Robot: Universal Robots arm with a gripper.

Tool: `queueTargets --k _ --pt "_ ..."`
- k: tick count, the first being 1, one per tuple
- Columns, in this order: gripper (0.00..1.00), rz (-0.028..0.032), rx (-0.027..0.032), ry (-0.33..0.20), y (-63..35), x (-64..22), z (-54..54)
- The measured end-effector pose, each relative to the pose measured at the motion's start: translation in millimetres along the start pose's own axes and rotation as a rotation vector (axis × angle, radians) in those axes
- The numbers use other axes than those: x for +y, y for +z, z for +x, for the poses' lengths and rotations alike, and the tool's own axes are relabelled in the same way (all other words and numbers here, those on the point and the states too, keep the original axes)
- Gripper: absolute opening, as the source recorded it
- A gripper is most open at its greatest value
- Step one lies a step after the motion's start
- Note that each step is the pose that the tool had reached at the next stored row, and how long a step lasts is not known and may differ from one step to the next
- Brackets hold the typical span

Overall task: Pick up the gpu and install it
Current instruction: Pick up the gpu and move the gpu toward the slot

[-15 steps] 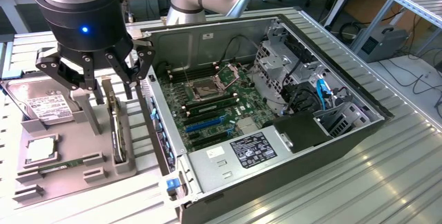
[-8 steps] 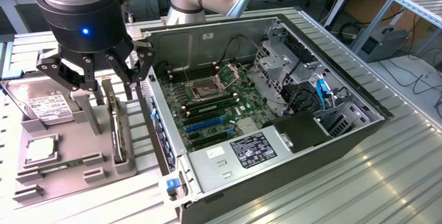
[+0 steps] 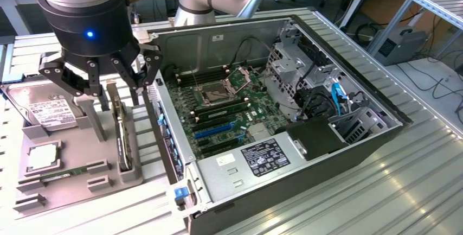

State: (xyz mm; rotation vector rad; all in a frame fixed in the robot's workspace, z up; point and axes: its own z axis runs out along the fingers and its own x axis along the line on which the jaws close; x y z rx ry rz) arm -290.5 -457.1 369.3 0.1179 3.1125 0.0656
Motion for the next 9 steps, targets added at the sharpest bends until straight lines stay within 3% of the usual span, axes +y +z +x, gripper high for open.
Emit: queueTargets --k 9 --pt "0.48 0.0 0.0 0.0 1.9 -0.1 0.1"
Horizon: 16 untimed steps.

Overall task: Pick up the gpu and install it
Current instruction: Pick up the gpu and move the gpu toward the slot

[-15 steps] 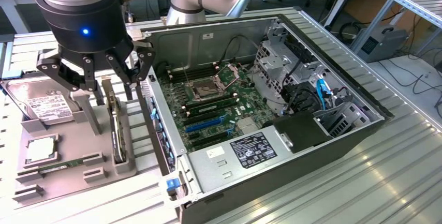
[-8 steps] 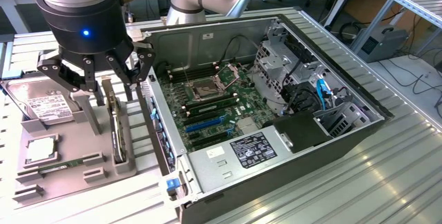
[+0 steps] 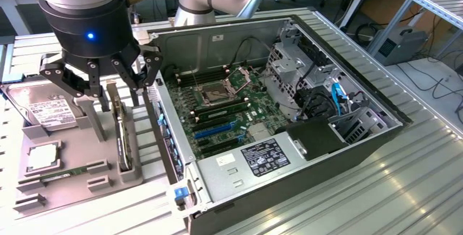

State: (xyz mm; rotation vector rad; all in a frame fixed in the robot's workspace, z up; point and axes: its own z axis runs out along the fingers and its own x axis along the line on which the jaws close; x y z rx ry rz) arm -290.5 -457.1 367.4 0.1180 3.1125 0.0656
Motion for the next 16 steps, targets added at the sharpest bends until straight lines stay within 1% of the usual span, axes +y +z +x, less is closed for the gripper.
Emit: queueTargets --k 16 --pt "0.48 0.0 0.0 0.0 3.5 -0.2 0.1"
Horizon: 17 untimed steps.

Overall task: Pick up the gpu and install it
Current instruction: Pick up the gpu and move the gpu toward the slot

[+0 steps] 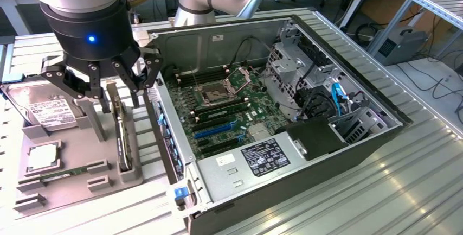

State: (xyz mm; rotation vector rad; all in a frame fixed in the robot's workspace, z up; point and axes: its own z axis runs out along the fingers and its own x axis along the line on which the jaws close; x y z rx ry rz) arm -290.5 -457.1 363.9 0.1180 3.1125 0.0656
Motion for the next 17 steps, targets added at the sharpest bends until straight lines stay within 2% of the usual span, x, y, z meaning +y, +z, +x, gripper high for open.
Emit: queueTargets --k 17 --pt "0.48 0.0 0.0 0.0 3.5 -0.2 0.1"
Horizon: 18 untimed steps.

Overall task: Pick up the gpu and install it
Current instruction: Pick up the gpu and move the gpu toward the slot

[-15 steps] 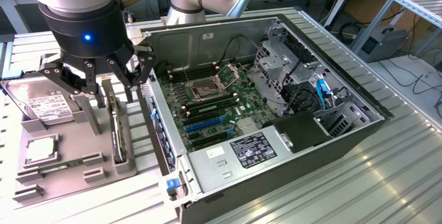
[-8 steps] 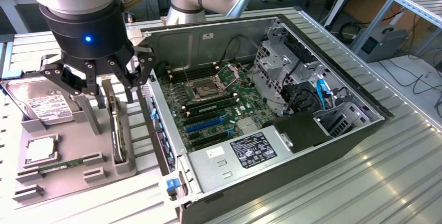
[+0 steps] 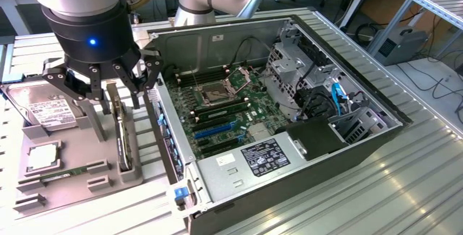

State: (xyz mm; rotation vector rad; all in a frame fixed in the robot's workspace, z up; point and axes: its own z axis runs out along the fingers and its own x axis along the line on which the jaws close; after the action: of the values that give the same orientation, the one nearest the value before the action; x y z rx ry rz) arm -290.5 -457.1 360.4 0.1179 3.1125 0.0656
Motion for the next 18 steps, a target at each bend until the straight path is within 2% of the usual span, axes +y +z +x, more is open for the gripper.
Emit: queueTargets --k 18 --pt "0.48 0.0 0.0 0.0 3.9 -0.2 0.1"
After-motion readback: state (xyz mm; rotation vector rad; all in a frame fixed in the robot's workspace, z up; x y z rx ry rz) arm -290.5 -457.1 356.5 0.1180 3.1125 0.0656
